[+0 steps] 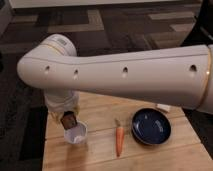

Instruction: Place the eraser in the ceramic cup

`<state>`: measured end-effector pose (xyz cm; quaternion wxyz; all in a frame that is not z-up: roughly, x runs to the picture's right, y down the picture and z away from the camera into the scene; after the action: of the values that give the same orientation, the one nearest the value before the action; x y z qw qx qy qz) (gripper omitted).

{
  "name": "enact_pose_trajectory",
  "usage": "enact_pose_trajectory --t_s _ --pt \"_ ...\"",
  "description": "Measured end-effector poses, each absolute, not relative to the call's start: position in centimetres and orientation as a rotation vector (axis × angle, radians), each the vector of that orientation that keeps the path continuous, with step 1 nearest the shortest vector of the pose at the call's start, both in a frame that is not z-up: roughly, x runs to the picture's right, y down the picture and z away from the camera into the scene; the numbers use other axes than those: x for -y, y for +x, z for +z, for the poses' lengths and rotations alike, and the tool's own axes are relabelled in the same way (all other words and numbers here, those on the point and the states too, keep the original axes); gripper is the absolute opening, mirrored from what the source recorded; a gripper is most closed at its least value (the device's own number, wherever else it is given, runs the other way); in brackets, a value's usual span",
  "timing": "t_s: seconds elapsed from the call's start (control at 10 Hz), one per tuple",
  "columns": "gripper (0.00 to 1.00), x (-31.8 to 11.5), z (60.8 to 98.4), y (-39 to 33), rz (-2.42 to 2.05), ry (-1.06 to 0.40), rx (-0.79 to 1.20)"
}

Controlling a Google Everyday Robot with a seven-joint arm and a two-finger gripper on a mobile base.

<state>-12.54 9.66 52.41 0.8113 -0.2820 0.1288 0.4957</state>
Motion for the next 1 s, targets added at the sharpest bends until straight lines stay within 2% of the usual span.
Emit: enact_pose_trajectory --t_s 0.6,0.7,0.8,0.9,1.0 --pt "0.0 -11.5 55.7 -11.2 1.07 -0.658 -0.343" --pt "0.04 -11.5 55.7 -11.1 1.07 -0.658 -0.345" --pt "0.13 -11.5 55.7 -11.1 1.069 -0.658 -0.345" --pt "0.29 -11.5 55.7 -11.1 1.069 -0.658 -0.345" --pt "0.39 -11.5 55.7 -11.1 1.069 -0.658 -0.346"
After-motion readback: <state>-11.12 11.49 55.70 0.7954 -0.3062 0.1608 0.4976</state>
